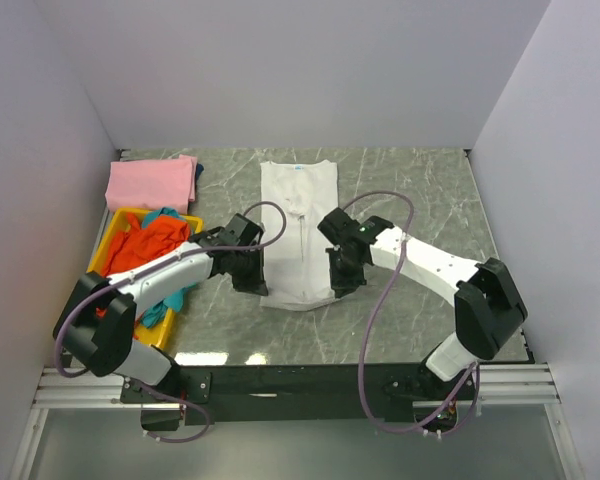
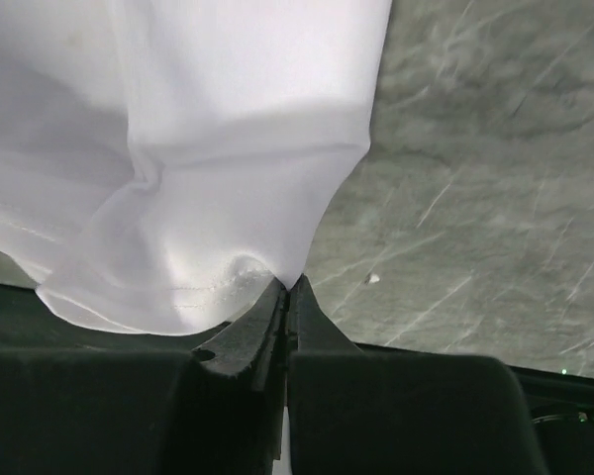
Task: Fold and stack the t-shirts
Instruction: Fold the tshirt
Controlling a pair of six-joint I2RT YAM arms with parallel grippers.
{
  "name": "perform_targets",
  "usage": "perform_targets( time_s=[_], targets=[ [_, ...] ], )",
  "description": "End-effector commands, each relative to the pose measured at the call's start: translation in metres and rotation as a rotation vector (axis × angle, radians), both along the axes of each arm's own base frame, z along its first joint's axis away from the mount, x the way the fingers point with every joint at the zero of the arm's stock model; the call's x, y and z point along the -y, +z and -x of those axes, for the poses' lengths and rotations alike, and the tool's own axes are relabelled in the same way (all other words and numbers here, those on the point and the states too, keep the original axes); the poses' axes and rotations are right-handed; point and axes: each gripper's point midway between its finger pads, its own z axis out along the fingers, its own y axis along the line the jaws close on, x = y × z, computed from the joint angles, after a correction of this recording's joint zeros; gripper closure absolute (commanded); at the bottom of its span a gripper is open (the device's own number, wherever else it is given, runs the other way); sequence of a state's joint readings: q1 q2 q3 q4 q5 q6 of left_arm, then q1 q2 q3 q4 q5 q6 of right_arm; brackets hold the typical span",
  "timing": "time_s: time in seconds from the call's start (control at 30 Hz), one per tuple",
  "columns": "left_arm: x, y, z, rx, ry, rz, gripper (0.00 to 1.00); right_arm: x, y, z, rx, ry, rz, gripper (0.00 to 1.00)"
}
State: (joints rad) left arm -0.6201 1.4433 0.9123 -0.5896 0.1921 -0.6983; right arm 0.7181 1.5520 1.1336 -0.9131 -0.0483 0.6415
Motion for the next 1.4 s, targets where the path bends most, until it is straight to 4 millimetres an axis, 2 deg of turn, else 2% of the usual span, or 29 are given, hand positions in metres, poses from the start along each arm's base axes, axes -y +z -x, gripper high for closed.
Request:
perform_targets(
  time_s=[0.0, 0.2, 0.47, 0.5, 0.53, 0.7, 0.97, 1.1, 1.13, 1.2, 1.23, 1.27, 1.3, 1.37],
  targets=[
    [0.0, 0.01, -0.027, 0.061, -0.009, 0.001, 1.0, 0.007, 0.01, -0.024, 0.042, -0.01, 0.029, 1.0],
    [-0.001, 0.01, -0.064, 0.075, 0.001, 0.009, 1.0, 0.008, 0.014, -0.061, 0.067, -0.012, 0.036, 1.0],
    [-0.004, 0.009, -0.126, 0.09, 0.028, 0.044, 1.0, -0.001, 0.015, -0.133, 0.106, -0.029, 0.032, 1.0],
    [-0.003, 0.016, -0.132, 0.107, 0.03, 0.06, 1.0, -0.002, 0.015, -0.139, 0.11, -0.031, 0.031, 1.0],
    [-0.002, 0.01, -0.137, 0.092, 0.029, 0.065, 1.0, -0.002, 0.015, -0.145, 0.111, -0.031, 0.033, 1.0],
    [-0.002, 0.007, -0.174, 0.09, 0.053, 0.103, 1.0, -0.002, 0.015, -0.181, 0.124, -0.051, 0.033, 1.0],
    [-0.014, 0.01, -0.224, 0.11, 0.129, 0.165, 1.0, 0.003, 0.014, -0.215, 0.142, -0.075, 0.027, 1.0],
    [-0.009, 0.01, -0.242, 0.1, 0.131, 0.195, 1.0, 0.005, 0.008, -0.229, 0.132, -0.079, 0.018, 1.0],
    [-0.01, 0.0, -0.241, 0.069, 0.132, 0.185, 0.97, 0.007, 0.007, -0.232, 0.13, -0.082, 0.015, 1.0],
    [-0.013, -0.003, -0.244, 0.065, 0.146, 0.174, 0.9, 0.005, 0.002, -0.236, 0.114, -0.074, -0.001, 0.77],
    [-0.015, -0.002, -0.246, 0.071, 0.161, 0.166, 0.74, 0.006, 0.001, -0.238, 0.112, -0.077, -0.008, 0.65],
    [-0.018, -0.001, -0.248, 0.075, 0.172, 0.163, 0.64, 0.007, 0.001, -0.241, 0.111, -0.08, -0.013, 0.49],
    [-0.02, 0.002, -0.248, 0.083, 0.18, 0.161, 0.53, 0.007, 0.002, -0.244, 0.112, -0.08, -0.027, 0.46],
    [-0.024, 0.005, -0.248, 0.096, 0.189, 0.15, 0.46, 0.008, 0.005, -0.248, 0.127, -0.083, -0.039, 0.41]
  ],
)
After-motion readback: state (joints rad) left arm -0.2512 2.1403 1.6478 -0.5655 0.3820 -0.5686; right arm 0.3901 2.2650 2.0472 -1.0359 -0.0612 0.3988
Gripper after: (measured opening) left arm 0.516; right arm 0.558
